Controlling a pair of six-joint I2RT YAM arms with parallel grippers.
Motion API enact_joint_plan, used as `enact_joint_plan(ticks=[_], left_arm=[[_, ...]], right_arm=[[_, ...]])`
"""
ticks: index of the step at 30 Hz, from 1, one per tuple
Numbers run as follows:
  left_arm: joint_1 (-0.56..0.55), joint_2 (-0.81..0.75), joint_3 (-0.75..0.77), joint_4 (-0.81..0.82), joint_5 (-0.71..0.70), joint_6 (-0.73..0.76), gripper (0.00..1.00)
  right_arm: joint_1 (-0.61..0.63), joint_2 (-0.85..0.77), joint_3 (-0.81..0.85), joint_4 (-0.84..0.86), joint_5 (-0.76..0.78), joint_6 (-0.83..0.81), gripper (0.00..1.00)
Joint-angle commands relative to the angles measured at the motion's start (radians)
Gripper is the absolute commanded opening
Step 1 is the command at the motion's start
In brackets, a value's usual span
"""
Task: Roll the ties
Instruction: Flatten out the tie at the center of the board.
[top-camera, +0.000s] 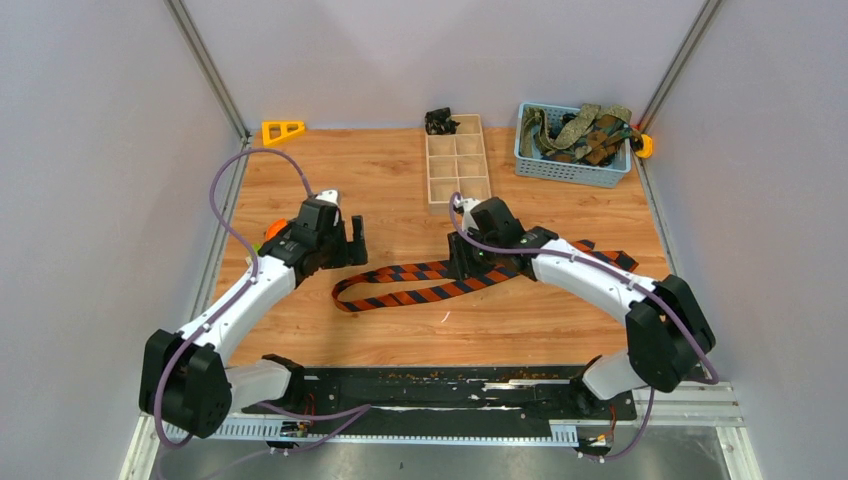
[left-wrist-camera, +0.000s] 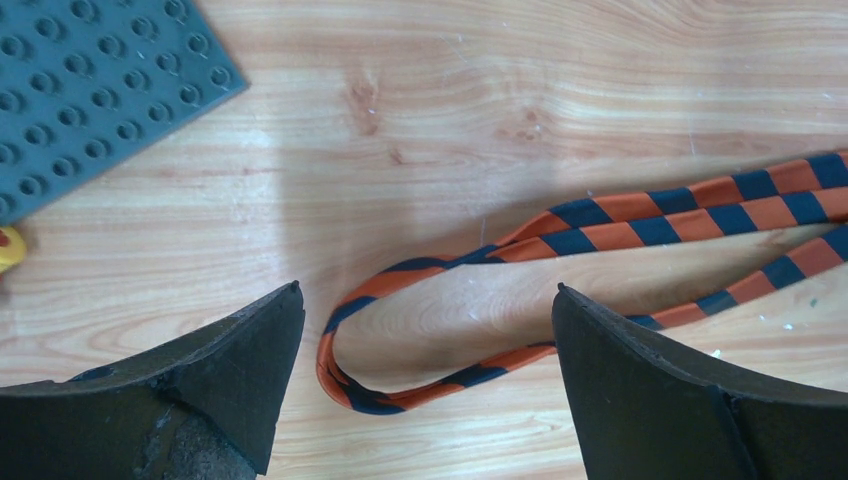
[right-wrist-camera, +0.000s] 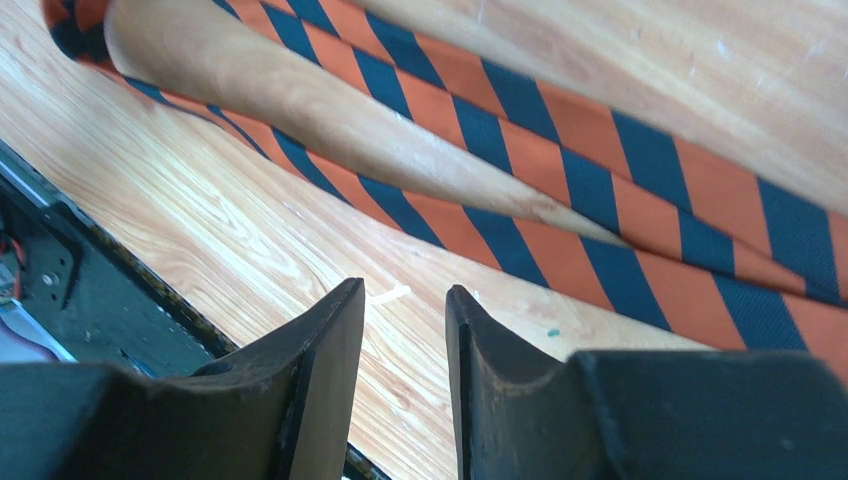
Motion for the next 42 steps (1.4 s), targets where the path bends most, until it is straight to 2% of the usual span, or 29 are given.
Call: enact_joint_plan(ticks=[1,5,8,15,20,25,31,34,36,42], left_arm=[[0.004,-0.067,-0.029,0.025,0.086,-0.02,0.97],[-0.002,-0.019,-0.039,0.002,0.155,0.027,0.85],[-0.02,0.021,-0.045,0.018,0.163,0.032,0.79],[-0.068,0.138,0.013,0.068,0.18,0.035,0.74],[-0.068,0.24,0.086,0.072,0.191,0.04,0.65],[-0.068,0.326,0.162,0.052,0.187,0.067,0.62],[-0.068,0.404,0.2,0.062,0.199,0.08,0.6],[-0.068,0.434,0.212,0.064,0.206,0.086,0.58],[-0.068,0.446,0.217,0.064,0.212,0.088,0.57],[-0.068,0.465,0.22,0.062,0.206,0.095,0.55]], right_arm=[[-0.001,-0.042,-0.074,0.088,-0.031,-0.051,0.39],[0.009,-0.027,-0.085,0.116,-0.058,-0.103,0.57],[0.02,-0.004,-0.066,0.13,-0.059,-0.145,0.63],[0.109,0.13,0.042,0.13,-0.066,-0.283,0.66],[0.128,0.245,0.131,0.086,-0.095,-0.388,0.67],[0.129,0.333,0.207,0.05,-0.107,-0.43,0.67],[0.133,0.376,0.22,0.069,-0.086,-0.439,0.68],[0.138,0.407,0.233,0.05,-0.092,-0.444,0.66],[0.142,0.414,0.234,0.041,-0.097,-0.445,0.6],[0.151,0.395,0.222,0.037,-0.104,-0.45,0.32]])
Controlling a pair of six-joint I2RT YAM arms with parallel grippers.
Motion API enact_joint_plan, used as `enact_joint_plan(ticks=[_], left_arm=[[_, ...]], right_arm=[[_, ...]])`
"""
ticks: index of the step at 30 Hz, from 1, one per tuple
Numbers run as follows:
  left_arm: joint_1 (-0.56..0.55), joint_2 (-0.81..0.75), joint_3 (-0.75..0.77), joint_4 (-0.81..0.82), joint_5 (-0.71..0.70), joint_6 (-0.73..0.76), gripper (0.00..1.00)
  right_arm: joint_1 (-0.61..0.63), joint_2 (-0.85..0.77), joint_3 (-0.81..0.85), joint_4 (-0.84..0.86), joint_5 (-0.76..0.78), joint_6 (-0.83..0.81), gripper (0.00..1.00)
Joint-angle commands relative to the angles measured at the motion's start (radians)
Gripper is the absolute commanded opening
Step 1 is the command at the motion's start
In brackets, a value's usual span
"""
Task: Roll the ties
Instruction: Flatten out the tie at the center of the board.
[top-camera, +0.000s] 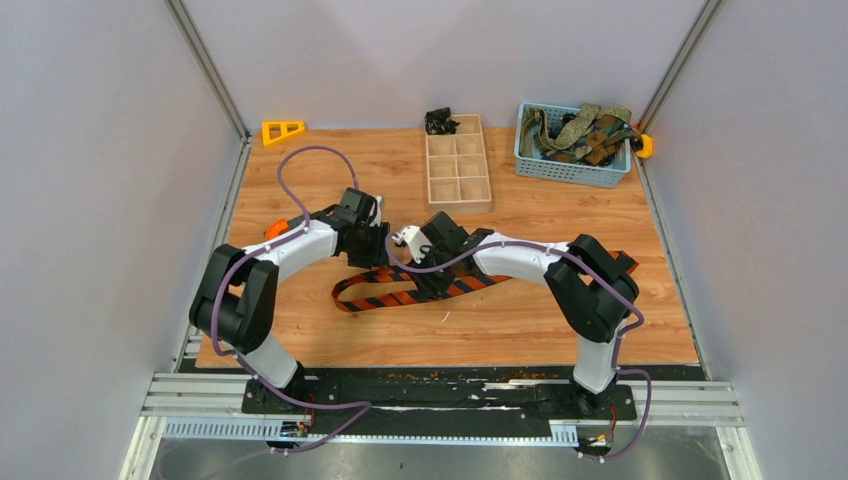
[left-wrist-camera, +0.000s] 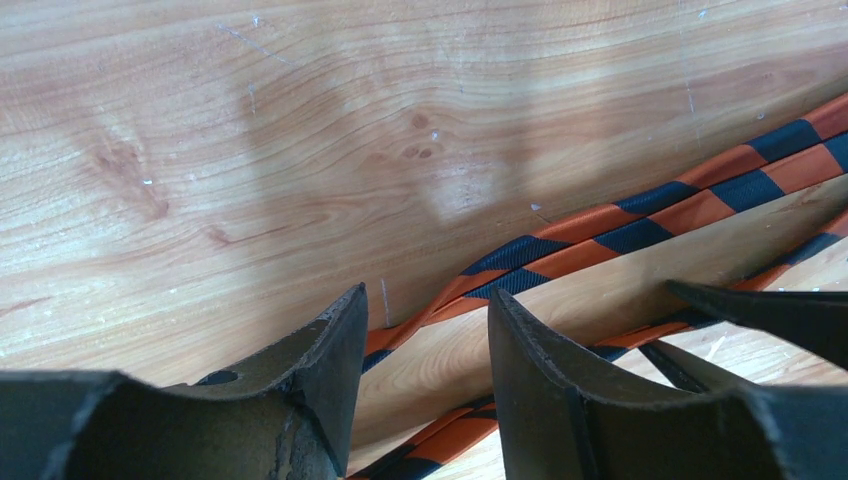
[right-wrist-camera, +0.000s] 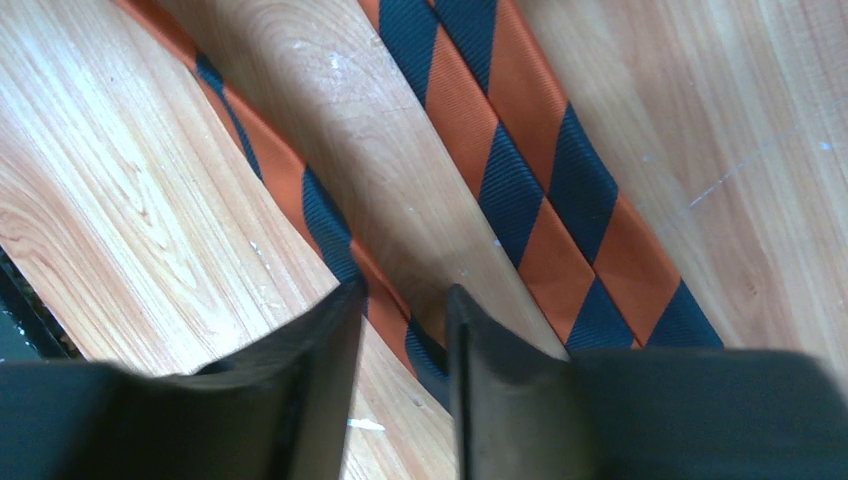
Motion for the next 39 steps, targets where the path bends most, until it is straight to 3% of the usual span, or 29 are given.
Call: enact_joint_plan(ticks=[1,4,5,24,39], left_arm=[[-0.002,0.01,0.043,0.015,0.005,0.024,0.54],[-0.002,0.024,0.049,0.008,0.002,0.028,0.52],[-0.002,0.027,0.051,0.005,0.001,0.028,0.52],[-0.002,0.05,0.105,-0.073,-0.003,0.031,0.49],[-0.001,0.102,0.204,-0.143,0.016,0.051,0.59]], right_arm=[[0.011,-0.015,0.021,-0.005,-0.021,-0.019,0.24],[0.012,-0.015,0.036,-0.022,-0.025,-0.03,0.02],[0.011,-0.015,0.041,-0.026,-0.027,-0.031,0.0],[-0.022,0.037,0.17,-0.069,0.087,-0.095,0.0],[-0.105,0.136,0.239,-0.07,-0.03,-0.126,0.0]])
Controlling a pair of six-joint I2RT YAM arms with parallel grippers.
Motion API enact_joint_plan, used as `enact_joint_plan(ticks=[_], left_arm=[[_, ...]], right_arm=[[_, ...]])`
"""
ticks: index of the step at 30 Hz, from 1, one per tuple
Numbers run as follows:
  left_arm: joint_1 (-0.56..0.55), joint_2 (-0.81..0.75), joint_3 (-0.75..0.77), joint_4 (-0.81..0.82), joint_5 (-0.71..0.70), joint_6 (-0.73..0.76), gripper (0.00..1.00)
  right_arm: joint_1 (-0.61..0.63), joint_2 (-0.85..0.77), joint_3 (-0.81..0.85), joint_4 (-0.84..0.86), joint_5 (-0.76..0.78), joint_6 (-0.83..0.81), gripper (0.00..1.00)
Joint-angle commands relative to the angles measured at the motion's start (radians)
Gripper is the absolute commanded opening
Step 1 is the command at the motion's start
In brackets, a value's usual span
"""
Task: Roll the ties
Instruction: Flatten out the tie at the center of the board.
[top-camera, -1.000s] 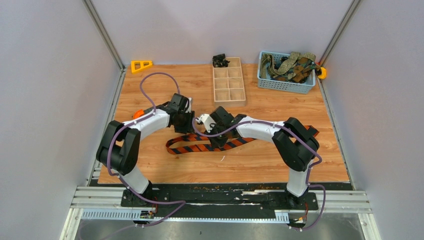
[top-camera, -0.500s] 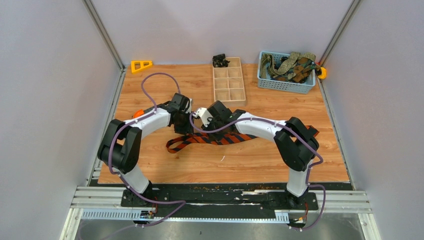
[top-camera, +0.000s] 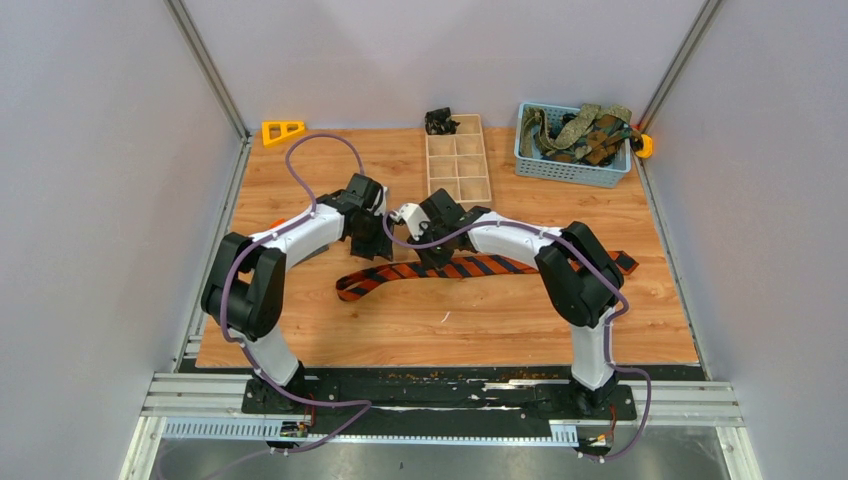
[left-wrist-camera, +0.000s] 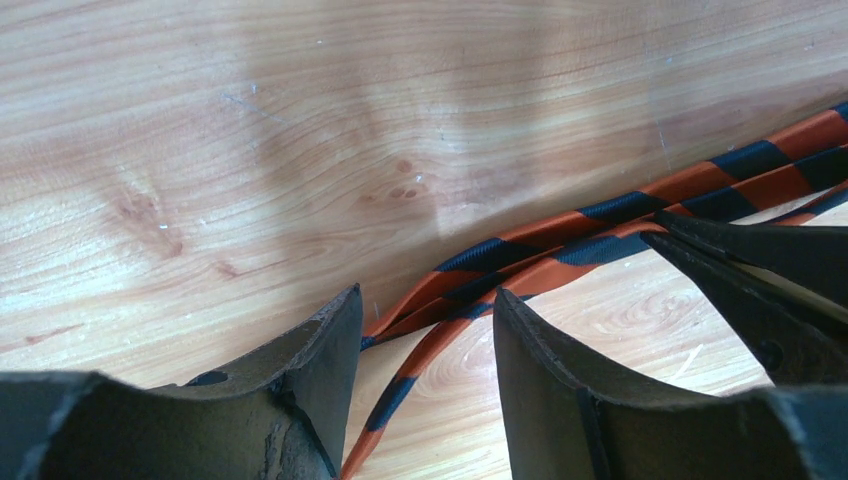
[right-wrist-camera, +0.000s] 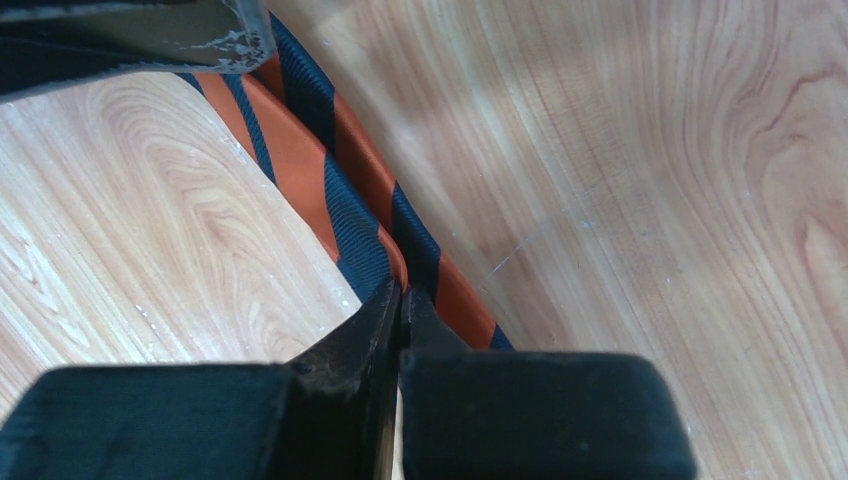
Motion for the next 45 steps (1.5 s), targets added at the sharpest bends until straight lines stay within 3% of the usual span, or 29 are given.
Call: enact_joint_plan(ticks=[1,8,14,19,22,26,30,37,45], left_arm=[[-0.001,0.018,0.047,-0.023,0.019,0.027,0.59],[-0.001,-0.007,0.068,-0.053,0.001,0.033,0.6],[0.005,-0.119,0.029,-0.058,-0.076,0.017,0.78],[0.009,-0.232,-0.043,-0.047,-0.153,-0.013,0.84],[0.007,-0.295,-0.095,-0.035,-0.173,-0.017,0.83],[0.006,-0.334,-0.122,-0.035,-0.166,-0.011,0.81],[-0.016,-0.32,-0.117,-0.02,-0.13,-0.014,0.77],[-0.113,-0.235,-0.082,0.004,-0.097,-0.012,0.72],[-0.124,-0.11,-0.061,0.064,-0.068,0.0,0.66]], right_arm=[[-0.024,0.032,0.043,0.005,-0.076,-0.024,0.0],[-0.049,0.078,0.036,-0.01,-0.153,-0.009,0.0],[-0.048,0.085,0.008,-0.007,-0.228,0.028,0.0],[-0.048,0.082,0.046,-0.013,-0.154,0.055,0.02],[-0.049,0.079,0.101,-0.045,-0.097,0.063,0.08],[-0.05,0.064,0.175,-0.116,-0.053,0.069,0.27],[-0.052,0.014,0.188,-0.126,-0.028,0.106,0.35],[-0.087,-0.067,0.101,-0.077,0.041,0.255,0.31],[-0.113,-0.058,-0.065,-0.042,0.115,0.393,0.23]])
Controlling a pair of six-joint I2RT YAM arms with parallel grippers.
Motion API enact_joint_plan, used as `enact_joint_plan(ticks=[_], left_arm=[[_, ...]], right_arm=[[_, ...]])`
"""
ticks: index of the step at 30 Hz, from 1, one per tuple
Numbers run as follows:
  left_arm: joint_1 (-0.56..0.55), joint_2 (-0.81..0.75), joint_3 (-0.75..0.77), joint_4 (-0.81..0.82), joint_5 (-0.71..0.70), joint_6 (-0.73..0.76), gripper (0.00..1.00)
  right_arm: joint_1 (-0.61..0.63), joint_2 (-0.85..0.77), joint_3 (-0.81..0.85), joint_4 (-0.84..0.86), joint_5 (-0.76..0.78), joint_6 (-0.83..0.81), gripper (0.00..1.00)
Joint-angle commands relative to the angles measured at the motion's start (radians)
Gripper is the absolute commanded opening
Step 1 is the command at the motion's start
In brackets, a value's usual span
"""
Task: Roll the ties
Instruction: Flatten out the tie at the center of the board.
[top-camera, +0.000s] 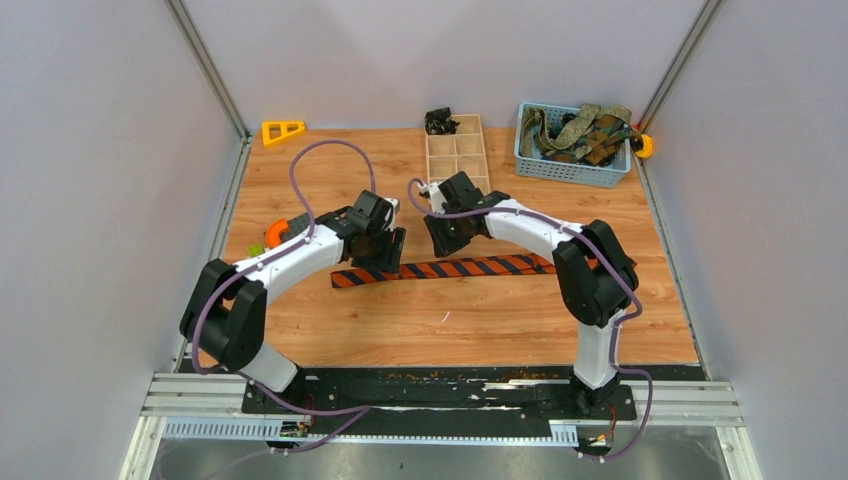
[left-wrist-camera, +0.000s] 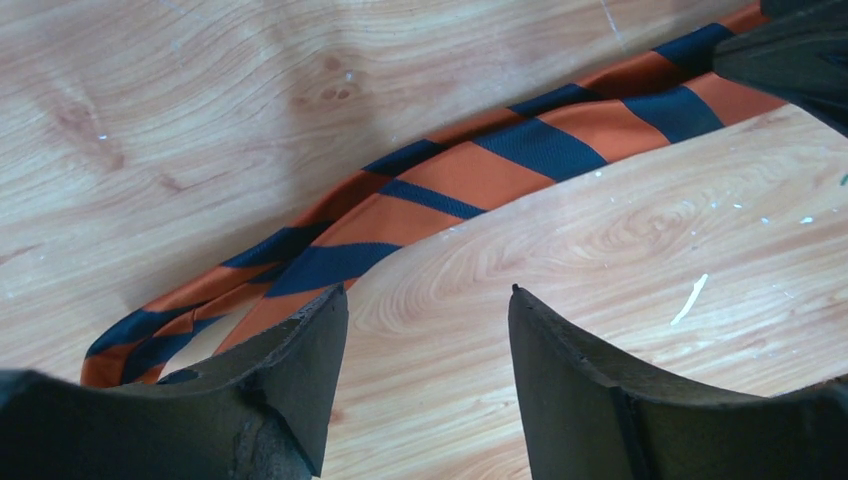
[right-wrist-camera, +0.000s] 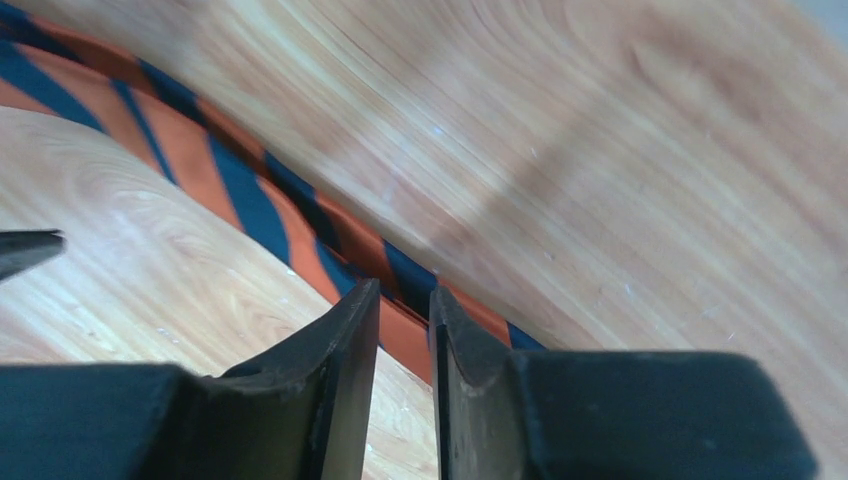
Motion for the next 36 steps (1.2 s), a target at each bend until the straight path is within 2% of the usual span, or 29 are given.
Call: enact_joint_plan(ticks=[1,8,13,19,27,36], left_arm=[[0.004,0.059,0.058,0.065,0.025,0.01,0.66],[0.003,0.135,0.059,0.08,0.009,0.028,0.62],[0.003,0.129,-0.001,0.105,0.019,0.024,0.61],[0.002,0.097,-0.02,0.077,0.043,0.022,0.6],[0.002,0.054,0.079,0.031,-0.017,0.036,0.61],[0.002,0.211,0.188,0.054,-0.02,0.041,0.6]], right_arm=[[-0.015,-0.004,-0.087,0.035,0.046,0.11,0.22],[-0.015,-0.018,-0.159,0.029,0.052,0.162,0.19],[-0.015,-0.061,-0.194,0.013,0.05,0.219,0.18],[-0.016,-0.09,-0.109,-0.012,0.077,0.22,0.18],[-0.04,-0.071,-0.009,0.01,0.131,0.257,0.19],[-0.04,0.015,-0.036,0.062,0.113,0.295,0.13]])
